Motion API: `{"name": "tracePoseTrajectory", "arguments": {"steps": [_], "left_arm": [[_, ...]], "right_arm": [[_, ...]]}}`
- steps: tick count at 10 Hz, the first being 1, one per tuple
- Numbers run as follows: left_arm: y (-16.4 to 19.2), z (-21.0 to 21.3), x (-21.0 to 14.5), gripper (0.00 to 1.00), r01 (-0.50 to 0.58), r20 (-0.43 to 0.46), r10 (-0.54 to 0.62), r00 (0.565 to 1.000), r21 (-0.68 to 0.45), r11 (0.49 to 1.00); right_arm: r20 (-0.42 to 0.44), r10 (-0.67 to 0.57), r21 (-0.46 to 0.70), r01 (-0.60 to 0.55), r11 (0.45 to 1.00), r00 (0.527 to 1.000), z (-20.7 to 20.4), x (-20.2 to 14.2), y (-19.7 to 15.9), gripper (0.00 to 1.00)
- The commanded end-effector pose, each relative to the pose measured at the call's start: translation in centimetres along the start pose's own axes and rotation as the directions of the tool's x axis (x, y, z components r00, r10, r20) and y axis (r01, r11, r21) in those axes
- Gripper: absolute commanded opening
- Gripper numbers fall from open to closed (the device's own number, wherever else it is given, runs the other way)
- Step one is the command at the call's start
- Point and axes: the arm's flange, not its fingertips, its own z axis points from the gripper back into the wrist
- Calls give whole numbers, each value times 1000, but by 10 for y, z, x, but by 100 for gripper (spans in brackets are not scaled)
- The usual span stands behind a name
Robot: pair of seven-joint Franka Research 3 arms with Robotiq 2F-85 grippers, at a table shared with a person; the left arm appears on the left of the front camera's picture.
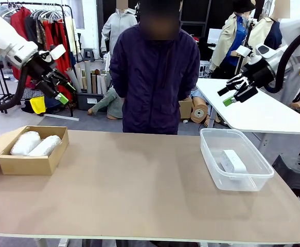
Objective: Separate and place wrapped and unwrapped clocks.
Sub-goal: If the picked Digital clock is wrapped, place it in the Package Box ; if not, place it in the Organizing box.
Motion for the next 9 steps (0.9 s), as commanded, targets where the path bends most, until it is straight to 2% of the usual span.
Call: {"name": "tracePoseTrajectory", "arguments": {"steps": [1, 9], "left_arm": [[0, 0, 0, 100, 15, -3, -15, 1000, -1, 1000], [0, 0, 0, 100, 15, -3, -15, 1000, -1, 1000]], "right_arm": [[0, 5, 1, -5, 1000, 1000, 0, 1, 1, 100], [0, 5, 1, -5, 1000, 1000, 0, 1, 1, 100]]}}
